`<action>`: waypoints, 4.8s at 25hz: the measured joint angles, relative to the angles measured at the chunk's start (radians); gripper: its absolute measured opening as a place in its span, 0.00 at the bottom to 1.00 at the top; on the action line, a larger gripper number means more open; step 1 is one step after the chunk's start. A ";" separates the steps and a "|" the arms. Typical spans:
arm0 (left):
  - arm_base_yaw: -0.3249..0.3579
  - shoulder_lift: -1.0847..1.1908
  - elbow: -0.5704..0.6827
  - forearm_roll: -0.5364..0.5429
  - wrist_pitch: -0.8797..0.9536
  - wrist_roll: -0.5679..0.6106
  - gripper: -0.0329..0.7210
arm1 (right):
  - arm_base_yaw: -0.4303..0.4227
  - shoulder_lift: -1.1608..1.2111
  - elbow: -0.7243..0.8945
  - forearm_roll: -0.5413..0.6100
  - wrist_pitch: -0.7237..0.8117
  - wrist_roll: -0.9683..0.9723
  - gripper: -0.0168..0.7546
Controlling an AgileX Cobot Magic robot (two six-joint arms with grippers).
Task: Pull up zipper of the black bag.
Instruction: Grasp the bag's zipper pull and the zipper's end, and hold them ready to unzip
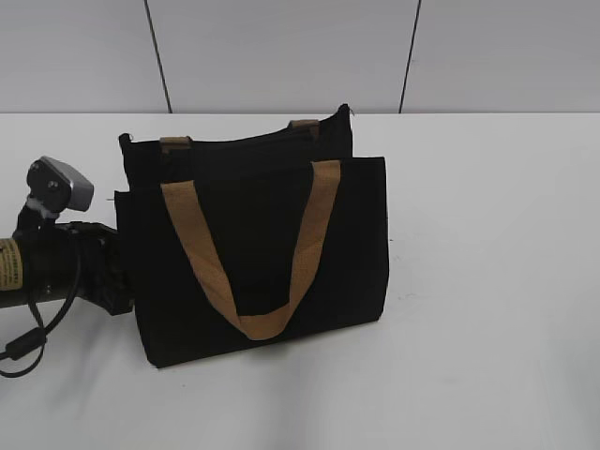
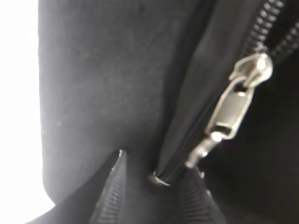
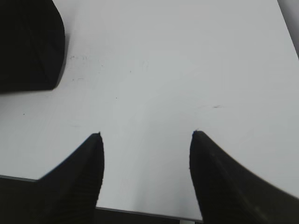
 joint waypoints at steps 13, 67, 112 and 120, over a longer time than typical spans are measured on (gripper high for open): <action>0.000 0.000 -0.001 0.019 -0.003 0.000 0.08 | 0.000 0.000 0.000 0.000 0.000 0.000 0.61; -0.001 -0.853 0.002 0.371 0.321 -0.667 0.08 | 0.000 0.000 0.000 0.006 -0.001 0.000 0.61; -0.002 -0.854 0.002 0.370 0.328 -0.667 0.08 | 0.826 1.539 -0.588 0.417 -0.735 -0.336 0.61; -0.002 -0.854 0.002 0.370 0.328 -0.667 0.08 | 0.914 1.701 -0.682 0.417 -0.791 -0.358 0.61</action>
